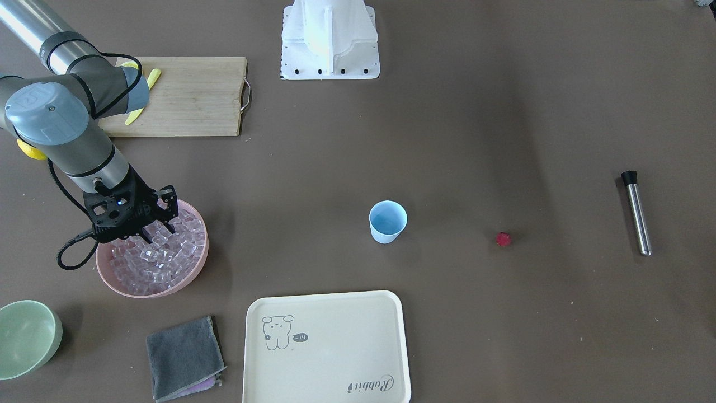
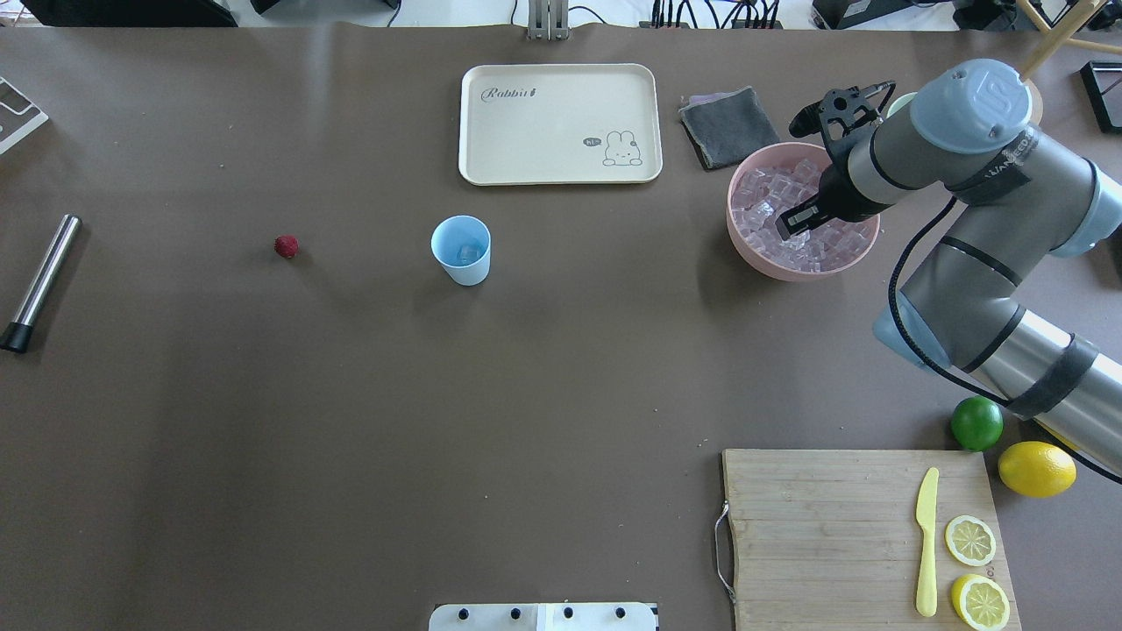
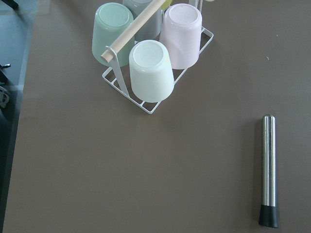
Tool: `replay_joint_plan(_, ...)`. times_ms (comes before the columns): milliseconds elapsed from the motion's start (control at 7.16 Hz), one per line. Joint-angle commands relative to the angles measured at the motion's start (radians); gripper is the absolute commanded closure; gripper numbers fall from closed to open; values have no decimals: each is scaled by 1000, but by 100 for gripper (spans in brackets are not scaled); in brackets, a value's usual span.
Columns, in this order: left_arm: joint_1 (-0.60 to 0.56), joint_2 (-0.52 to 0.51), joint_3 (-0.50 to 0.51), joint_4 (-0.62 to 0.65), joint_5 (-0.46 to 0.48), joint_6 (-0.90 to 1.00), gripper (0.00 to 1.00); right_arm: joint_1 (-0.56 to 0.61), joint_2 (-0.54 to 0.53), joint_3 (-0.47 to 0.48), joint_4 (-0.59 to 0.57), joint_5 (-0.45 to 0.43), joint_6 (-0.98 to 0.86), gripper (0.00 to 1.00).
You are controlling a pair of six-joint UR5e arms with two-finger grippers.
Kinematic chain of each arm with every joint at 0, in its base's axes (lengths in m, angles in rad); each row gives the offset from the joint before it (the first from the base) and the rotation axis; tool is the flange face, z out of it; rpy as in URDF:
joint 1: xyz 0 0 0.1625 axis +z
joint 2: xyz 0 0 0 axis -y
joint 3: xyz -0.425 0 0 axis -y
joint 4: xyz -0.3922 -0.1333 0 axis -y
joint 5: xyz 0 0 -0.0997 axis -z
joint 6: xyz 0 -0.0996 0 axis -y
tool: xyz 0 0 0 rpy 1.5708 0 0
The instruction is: Mash ice and strawberries in cup
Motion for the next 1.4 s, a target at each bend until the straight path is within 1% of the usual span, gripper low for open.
replay_joint_plan(0, 0, -1, -3, 0, -5, 0, 1, -1, -1, -7, 0, 0, 0, 67)
replay_joint_plan(140, 0, -1, -9, 2, -5, 0, 1, -3, -1, -4, 0, 2, 0, 82)
replay_joint_plan(419, 0, -1, -9, 3, -5, -2, 1, -10, 0, -13, 0, 4, 0, 88)
replay_joint_plan(558, 1, -1, -9, 3, -5, -2, 1, -9, 2, -4, -2, 5, 0, 94)
replay_joint_plan(698, 1, -1, -10, 5, -5, -2, 1, -6, 8, 1, -2, 16, 0, 97)
replay_joint_plan(1117, 0, -1, -12, 5, -5, -2, 1, 49, 19, 15, -3, 97, 2, 97)
replay_joint_plan(1256, 0, 0, -12, 5, -5, -2, 1, 47, 19, 7, -3, 93, 0, 92)
